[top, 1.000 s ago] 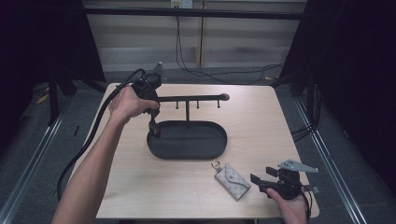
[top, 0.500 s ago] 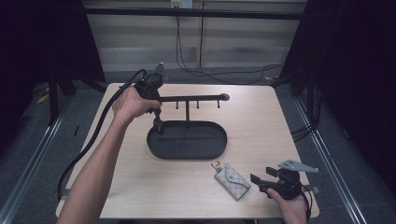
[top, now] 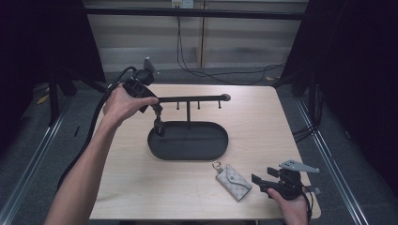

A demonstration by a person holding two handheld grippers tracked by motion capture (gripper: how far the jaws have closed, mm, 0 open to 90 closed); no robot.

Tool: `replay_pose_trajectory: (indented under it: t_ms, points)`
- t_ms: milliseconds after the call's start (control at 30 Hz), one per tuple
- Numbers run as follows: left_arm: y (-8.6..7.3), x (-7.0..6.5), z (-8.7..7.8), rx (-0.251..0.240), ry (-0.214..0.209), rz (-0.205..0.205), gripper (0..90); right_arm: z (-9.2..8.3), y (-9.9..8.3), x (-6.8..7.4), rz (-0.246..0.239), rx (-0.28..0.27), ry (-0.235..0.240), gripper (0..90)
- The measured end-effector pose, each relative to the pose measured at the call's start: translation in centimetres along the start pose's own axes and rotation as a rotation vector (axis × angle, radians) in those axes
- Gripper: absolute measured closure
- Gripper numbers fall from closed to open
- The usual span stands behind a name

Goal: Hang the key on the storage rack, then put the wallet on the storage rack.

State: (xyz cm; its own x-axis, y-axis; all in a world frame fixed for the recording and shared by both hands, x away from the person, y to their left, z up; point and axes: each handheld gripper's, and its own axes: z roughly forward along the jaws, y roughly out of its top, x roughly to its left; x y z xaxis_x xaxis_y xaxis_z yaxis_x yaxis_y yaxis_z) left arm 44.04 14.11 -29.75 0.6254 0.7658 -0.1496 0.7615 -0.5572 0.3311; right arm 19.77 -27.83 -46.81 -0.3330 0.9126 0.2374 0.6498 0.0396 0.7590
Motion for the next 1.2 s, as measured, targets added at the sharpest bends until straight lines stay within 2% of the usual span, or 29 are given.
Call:
replay_pose_trajectory:
  t_ms: [67, 133, 200, 300, 433, 567, 800, 833, 967, 1067, 1133, 1200]
  points:
    - [-0.6, 0.2, 0.1, -0.006, -0.009, 0.009, 34.8, 0.0, 0.0, -0.1, 0.009, -0.001, 0.0, 24.4]
    - [-1.3, 0.4, 0.1, -0.042, -0.021, -0.004, 33.2, 0.1, 0.0, -0.1, 0.005, 0.0, -0.003, 24.3]
    - [-2.0, 0.8, -0.1, -0.071, -0.059, -0.01, 29.2, 0.1, 0.0, 0.0, 0.0, 0.004, -0.008, 24.3]
    - [-3.0, 1.1, -0.5, -0.106, -0.076, 0.001, 27.5, 0.0, 0.0, 0.0, 0.0, 0.001, -0.012, 23.9]
    - [-4.3, 1.7, -1.1, -0.159, -0.088, -0.011, 24.4, 0.0, 0.0, 0.0, 0.0, 0.002, -0.017, 23.6]
    - [-5.6, 2.2, -1.3, -0.204, -0.115, 0.001, 18.0, 0.1, 0.0, 0.0, -0.002, 0.006, -0.017, 23.4]
    - [-7.9, 2.7, -0.8, -0.274, -0.127, 0.009, 18.3, 0.1, 0.0, 0.0, -0.003, 0.008, -0.018, 23.1]
    - [-8.2, 2.7, -0.7, -0.294, -0.121, 0.001, 18.1, 0.1, 0.0, 0.0, -0.001, 0.008, -0.018, 23.1]
    - [-9.4, 2.8, 0.1, -0.275, -0.083, 0.01, 18.9, 0.3, 0.1, 0.0, 0.001, 0.012, -0.02, 23.1]
    - [-10.5, 2.8, 0.5, -0.308, -0.056, 0.018, 19.0, 0.3, 0.1, 0.0, -0.001, 0.013, -0.022, 23.1]
    - [-11.3, 2.8, 0.7, -0.324, -0.052, 0.026, 19.0, 0.2, 0.1, 0.0, 0.001, 0.011, -0.021, 23.1]
    - [-12.0, 2.8, 0.8, -0.34, -0.044, 0.015, 19.0, 0.2, 0.1, 0.1, -0.004, 0.011, -0.018, 23.1]
